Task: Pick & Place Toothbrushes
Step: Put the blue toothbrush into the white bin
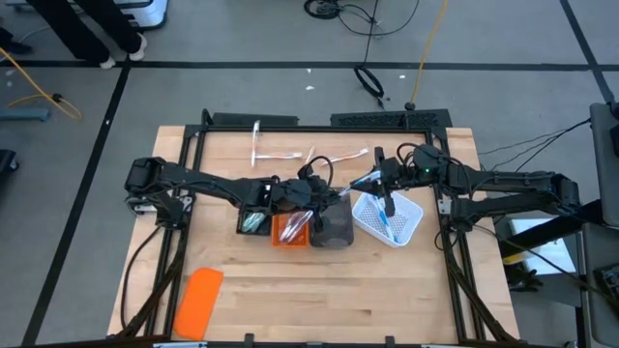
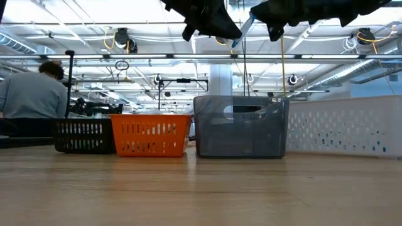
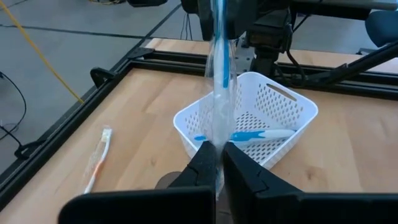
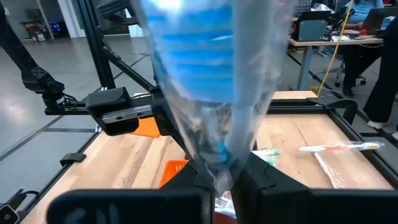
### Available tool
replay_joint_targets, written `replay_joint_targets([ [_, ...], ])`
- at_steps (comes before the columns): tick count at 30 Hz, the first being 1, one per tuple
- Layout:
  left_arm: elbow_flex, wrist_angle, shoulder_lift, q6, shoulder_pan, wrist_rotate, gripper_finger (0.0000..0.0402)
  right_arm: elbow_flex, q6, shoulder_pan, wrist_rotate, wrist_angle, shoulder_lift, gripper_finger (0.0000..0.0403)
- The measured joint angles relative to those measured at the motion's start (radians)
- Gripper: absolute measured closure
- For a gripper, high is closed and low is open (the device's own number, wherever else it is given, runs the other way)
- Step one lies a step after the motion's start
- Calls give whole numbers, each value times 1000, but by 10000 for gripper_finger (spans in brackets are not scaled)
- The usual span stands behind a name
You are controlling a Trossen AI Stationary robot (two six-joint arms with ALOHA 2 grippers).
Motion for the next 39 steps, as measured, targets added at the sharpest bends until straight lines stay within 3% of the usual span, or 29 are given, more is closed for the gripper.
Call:
replay_joint_targets([
  [6, 0, 1, 0, -5, 0, -2, 374, -1, -1, 0, 0, 14, 0, 390],
  [23, 0, -50, 0, 49, -15, 11, 371, -2, 23, -13, 52, -86, -26, 390],
  [30, 0, -87, 0, 128, -38, 5, 370, -2, 59, -68, 68, -268, -123, 390],
  [39, 0, -166, 0, 147, -31, -6, 370, -2, 153, -122, 68, -663, -223, 390],
])
